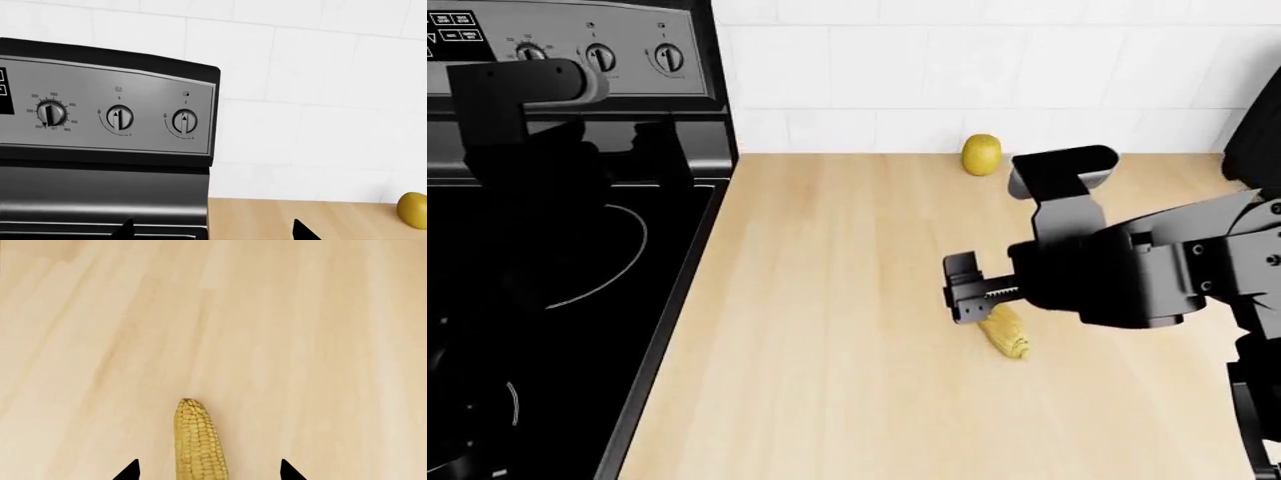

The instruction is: Pick the corn from the counter and place it in the cabinet.

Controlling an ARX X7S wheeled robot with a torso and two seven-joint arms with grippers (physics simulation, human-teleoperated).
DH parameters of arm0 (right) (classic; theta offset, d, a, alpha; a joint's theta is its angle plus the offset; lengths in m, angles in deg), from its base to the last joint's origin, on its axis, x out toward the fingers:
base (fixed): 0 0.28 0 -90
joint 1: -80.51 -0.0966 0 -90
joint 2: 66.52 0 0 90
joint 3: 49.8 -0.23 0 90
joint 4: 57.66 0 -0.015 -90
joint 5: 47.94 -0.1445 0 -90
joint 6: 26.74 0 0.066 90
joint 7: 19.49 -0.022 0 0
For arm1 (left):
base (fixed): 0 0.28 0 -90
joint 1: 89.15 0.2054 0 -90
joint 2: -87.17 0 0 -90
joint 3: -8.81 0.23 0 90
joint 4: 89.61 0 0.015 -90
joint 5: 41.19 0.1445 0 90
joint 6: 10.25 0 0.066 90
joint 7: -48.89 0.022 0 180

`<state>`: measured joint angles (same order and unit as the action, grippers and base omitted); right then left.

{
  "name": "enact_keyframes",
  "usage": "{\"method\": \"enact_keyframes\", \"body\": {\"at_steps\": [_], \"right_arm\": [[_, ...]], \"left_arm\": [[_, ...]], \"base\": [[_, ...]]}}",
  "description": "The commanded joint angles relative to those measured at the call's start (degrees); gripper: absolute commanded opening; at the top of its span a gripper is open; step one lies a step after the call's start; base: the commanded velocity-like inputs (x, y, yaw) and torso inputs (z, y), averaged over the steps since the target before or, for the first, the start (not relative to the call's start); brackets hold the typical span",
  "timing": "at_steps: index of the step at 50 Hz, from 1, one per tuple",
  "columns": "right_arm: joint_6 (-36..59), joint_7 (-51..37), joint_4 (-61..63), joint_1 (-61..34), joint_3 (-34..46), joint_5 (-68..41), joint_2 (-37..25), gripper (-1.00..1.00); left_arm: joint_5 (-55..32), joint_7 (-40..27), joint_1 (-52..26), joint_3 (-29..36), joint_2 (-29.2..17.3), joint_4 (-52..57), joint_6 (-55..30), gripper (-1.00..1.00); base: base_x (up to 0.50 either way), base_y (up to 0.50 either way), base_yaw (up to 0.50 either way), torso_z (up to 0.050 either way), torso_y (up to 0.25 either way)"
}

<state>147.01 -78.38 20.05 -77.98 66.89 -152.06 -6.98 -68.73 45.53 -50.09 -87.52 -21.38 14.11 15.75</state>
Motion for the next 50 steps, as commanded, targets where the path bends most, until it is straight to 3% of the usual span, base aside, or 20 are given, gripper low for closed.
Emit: {"method": "enact_keyframes", "body": {"at_steps": [1, 50], "right_arm": [[-0.14, -0.04, -0.48, -0.04, 1.96, -0.5, -0.6, 1.0], [-0.45, -3.41, -2.87, -1.56, 10.79, -9.74, -2.99, 1.0]], "left_arm": [[0.02, -0.05, -0.25, 0.39, -0.03, -0.86, 0.53, 1.0], [-1.33, -0.81, 0.5, 0.28, -0.58, -0.34, 0.28, 1.0]], "base": [[0.0, 0.0, 0.0, 0.0, 0.0], [0.0, 0.0, 0.0, 0.0, 0.0]]}}
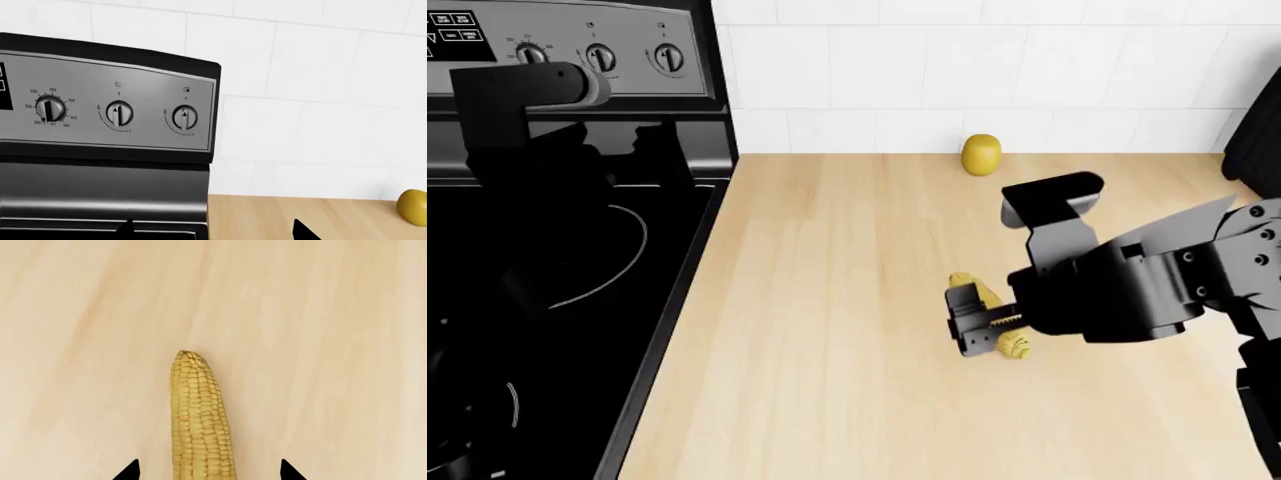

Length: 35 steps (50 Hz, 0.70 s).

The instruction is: Pick the corn from the counter and place it in the cabinet.

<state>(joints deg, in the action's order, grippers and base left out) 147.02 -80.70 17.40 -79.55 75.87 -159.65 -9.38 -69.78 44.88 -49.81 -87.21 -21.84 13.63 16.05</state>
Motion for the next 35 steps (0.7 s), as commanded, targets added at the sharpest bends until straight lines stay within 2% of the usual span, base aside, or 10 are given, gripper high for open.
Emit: {"method": "enact_keyframes", "body": {"at_steps": [1, 20, 21, 35], "right_arm": [[-0.53, -1.26, -0.23, 0.02, 1.99, -2.39, -0.65, 1.0], [-1.77, -2.56, -1.14, -0.3, 4.64, -4.99, -1.23, 1.0], [-1.84, -2.6, -1.11, -0.31, 4.73, -5.11, -1.26, -1.0], [-2.31, -2.15, -1.3, -0.82, 5.96, -5.58, -1.51, -1.0]], "left_arm": [[-0.29, -0.19, 0.24, -0.02, -0.13, 0.14, -0.02, 1.0], [-0.45, -0.39, -0.09, 0.4, -0.23, -0.57, 0.44, 1.0], [-0.48, -0.41, -0.09, 0.4, -0.24, -0.56, 0.43, 1.0], [-0.73, -0.66, -0.13, 0.49, -0.33, -0.69, 0.51, 1.0]], "base": [[0.0, 0.0, 0.0, 0.0, 0.0], [0.0, 0.0, 0.0, 0.0, 0.0], [0.0, 0.0, 0.0, 0.0, 0.0], [0.0, 0.0, 0.0, 0.0, 0.0]]}}
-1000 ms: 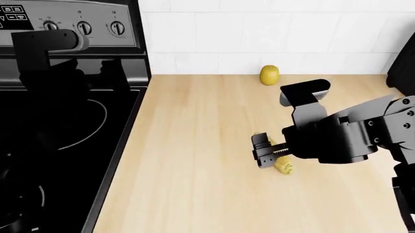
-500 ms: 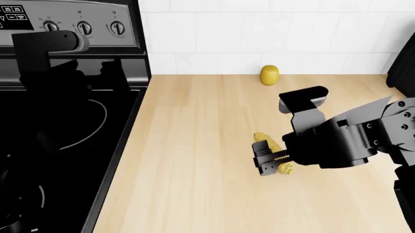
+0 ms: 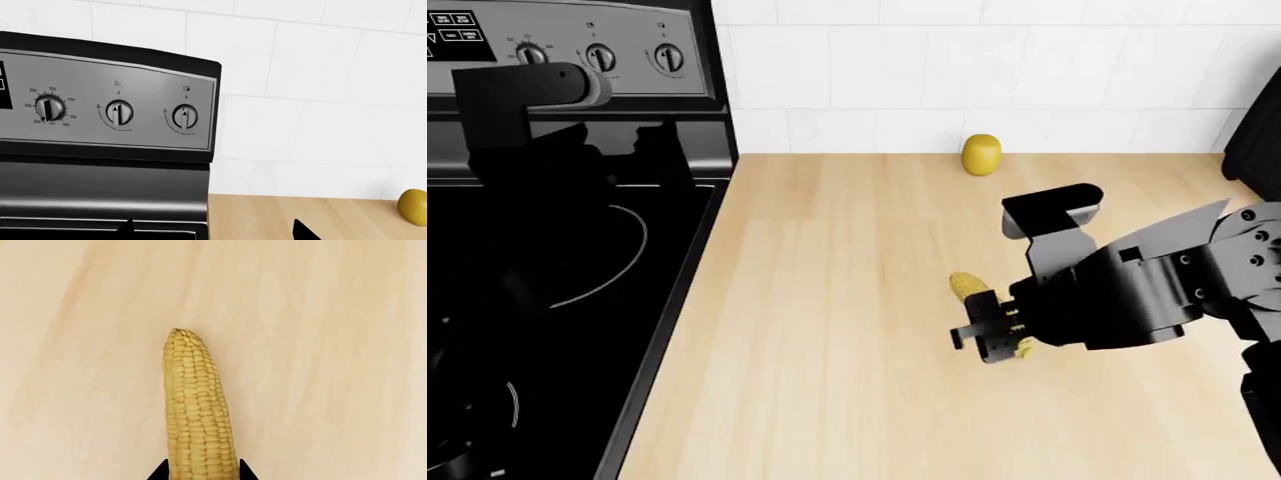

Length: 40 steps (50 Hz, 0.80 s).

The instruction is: Pick the corn from the counter and place it in the cabinet.

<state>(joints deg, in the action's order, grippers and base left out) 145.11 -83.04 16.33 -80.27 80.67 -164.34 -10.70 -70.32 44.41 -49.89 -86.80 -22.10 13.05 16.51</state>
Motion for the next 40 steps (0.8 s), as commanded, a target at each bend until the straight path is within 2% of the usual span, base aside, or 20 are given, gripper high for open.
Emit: {"method": "enact_keyframes", "body": {"at_steps": [1, 9, 18, 34, 40], "right_arm": [[-0.44, 0.21, -0.25, -0.13, 1.25, -0.98, -0.21, -1.0], [-0.34, 2.76, 0.47, -0.62, 0.88, 0.79, -0.12, -1.0], [-1.33, 24.18, 13.2, -2.26, -5.05, 18.13, -0.72, -1.0], [-6.15, 47.13, 22.45, -6.7, -6.84, 28.21, -1.76, -1.0], [-12.35, 59.38, 24.32, -8.65, -6.53, 36.37, -1.64, -1.0]], "left_arm": [[-0.21, -0.2, -0.06, 0.09, -0.08, -0.14, 0.05, 1.0], [-0.3, -0.32, -0.22, 0.22, -0.14, -0.38, 0.14, 1.0], [-0.64, -0.49, -0.07, 0.11, -0.32, 0.17, -0.03, 1.0], [-1.04, -0.68, 0.17, 0.07, -0.46, 0.42, 0.21, 1.0], [-1.34, -0.84, 0.46, -0.06, -0.51, 0.85, -0.02, 1.0]], "base": [[0.0, 0.0, 0.0, 0.0, 0.0], [0.0, 0.0, 0.0, 0.0, 0.0], [0.0, 0.0, 0.0, 0.0, 0.0], [0.0, 0.0, 0.0, 0.0, 0.0], [0.0, 0.0, 0.0, 0.0, 0.0]]}}
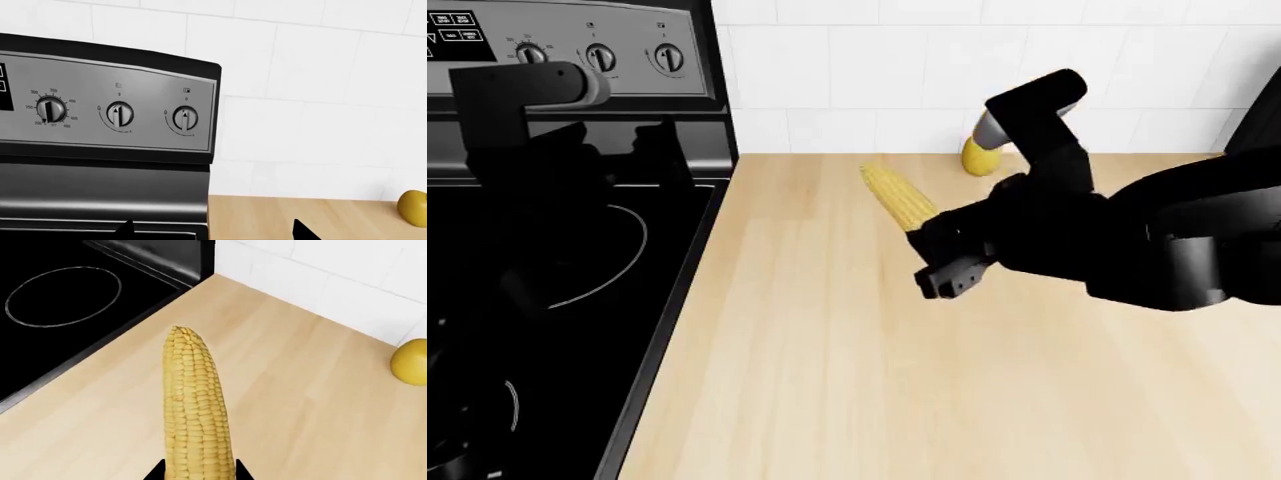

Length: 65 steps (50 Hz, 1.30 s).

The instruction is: Pick the corn from the counter and place it in the cabinet.

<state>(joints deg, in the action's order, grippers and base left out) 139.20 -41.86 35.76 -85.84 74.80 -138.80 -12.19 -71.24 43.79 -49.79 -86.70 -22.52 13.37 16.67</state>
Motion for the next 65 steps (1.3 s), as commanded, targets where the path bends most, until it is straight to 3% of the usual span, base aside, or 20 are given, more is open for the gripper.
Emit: {"method": "enact_keyframes", "body": {"at_steps": [1, 14, 65], "right_arm": [[-7.67, 20.35, 4.93, -3.52, -0.51, 12.19, -0.02, -1.0], [-13.02, 36.38, 4.08, -8.37, 0.29, 16.18, 1.29, -1.0], [-18.36, 40.83, -3.23, -20.2, -1.92, 15.57, 12.19, -1.0]], "left_arm": [[-0.46, -0.24, 0.36, -0.16, -0.09, 0.54, -0.2, 1.0], [-0.65, -0.38, 0.28, -0.08, -0.18, 0.14, 0.04, 1.0], [-1.58, -1.04, 0.05, 0.11, -0.47, -0.72, 0.74, 1.0]], "base": [[0.0, 0.0, 0.0, 0.0, 0.0], [0.0, 0.0, 0.0, 0.0, 0.0], [0.0, 0.0, 0.0, 0.0, 0.0]]}}
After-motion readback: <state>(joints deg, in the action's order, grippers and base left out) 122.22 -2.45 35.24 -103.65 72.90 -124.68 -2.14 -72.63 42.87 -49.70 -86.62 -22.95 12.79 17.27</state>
